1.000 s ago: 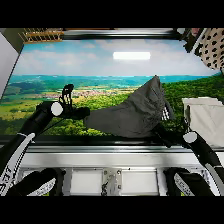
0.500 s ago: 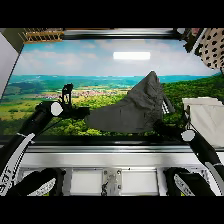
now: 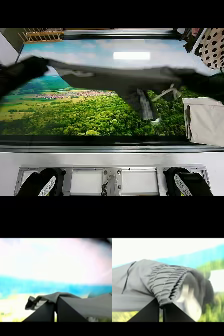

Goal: Fold the clothes and pants, and hang the long-sleeved shirts on hangers.

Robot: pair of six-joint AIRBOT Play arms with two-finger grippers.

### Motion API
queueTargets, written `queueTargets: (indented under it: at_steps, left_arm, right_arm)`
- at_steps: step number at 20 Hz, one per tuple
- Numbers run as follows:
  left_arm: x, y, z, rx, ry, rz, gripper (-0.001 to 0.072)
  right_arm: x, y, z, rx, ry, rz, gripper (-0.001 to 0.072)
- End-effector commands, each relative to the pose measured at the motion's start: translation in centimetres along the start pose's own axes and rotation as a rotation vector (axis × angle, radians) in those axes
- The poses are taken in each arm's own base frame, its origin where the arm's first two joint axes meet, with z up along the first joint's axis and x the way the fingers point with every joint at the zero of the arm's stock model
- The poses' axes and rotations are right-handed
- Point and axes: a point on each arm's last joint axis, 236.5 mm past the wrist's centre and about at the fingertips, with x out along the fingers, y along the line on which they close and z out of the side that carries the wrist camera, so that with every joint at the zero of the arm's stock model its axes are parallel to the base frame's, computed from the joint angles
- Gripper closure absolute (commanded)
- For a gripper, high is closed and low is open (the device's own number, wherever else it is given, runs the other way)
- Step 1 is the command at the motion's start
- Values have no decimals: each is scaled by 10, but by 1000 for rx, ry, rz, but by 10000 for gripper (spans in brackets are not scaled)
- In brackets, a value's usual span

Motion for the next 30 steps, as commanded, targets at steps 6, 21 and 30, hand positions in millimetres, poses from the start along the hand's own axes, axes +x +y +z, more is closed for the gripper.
queueTargets:
  at_steps: [6, 21, 30]
  left_arm:
    - [-229, -80, 115, 39, -525, -181, 703]
    - [81, 5, 54, -55, 0, 21, 703]
    - [251, 66, -41, -70, 265, 86, 704]
  right_arm:
    - [-201, 83, 78, -144, -348, 131, 690]
    - [-44, 50, -46, 152, 455, 103, 691]
    - [198, -42, -102, 234, 664, -37, 690]
